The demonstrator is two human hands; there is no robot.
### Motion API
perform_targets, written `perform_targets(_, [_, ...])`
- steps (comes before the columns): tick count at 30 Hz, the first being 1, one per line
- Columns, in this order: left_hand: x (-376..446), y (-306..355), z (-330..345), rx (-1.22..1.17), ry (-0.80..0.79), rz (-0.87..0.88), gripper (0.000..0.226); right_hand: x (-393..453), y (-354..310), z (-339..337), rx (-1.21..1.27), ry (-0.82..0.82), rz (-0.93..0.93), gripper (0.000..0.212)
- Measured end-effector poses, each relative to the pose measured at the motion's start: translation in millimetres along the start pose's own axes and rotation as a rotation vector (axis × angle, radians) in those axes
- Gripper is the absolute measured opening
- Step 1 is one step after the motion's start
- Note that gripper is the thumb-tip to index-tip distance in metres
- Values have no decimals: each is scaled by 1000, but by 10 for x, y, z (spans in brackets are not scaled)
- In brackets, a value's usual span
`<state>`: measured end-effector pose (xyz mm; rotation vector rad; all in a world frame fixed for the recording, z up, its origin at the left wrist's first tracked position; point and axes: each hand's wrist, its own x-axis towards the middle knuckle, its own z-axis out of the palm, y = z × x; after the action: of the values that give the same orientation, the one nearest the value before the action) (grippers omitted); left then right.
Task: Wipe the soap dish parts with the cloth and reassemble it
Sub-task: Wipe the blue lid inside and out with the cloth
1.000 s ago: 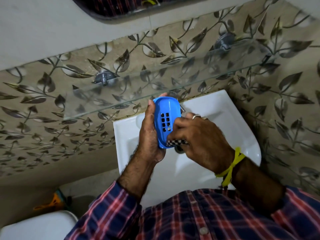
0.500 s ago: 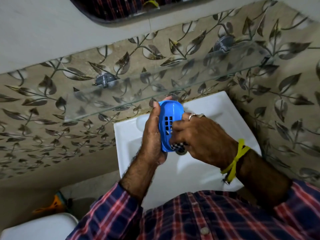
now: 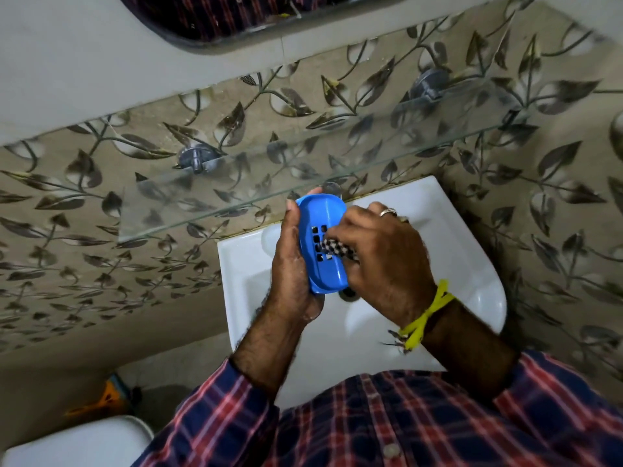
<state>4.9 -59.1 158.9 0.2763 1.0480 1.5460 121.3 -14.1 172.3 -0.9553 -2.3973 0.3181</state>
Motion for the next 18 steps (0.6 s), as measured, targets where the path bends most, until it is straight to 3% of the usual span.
perform_targets(2, [6, 14, -2, 4, 6, 8, 58, -69, -3, 6, -11, -22, -47, 28])
perform_targets(6, [15, -17, 11, 31, 43, 17, 58, 13, -11, 18, 11, 78, 104, 25])
perform_targets(11, [-9, 20, -1, 0, 48, 49, 56, -35, -57, 51, 9, 13, 5, 25])
perform_targets(15, [-28, -57, 34, 20, 60, 36, 51, 98, -62, 51, 0, 126, 143, 20])
perform_targets(18, [-44, -58, 32, 4, 41, 46, 51, 47, -102, 84, -29, 107, 61, 17])
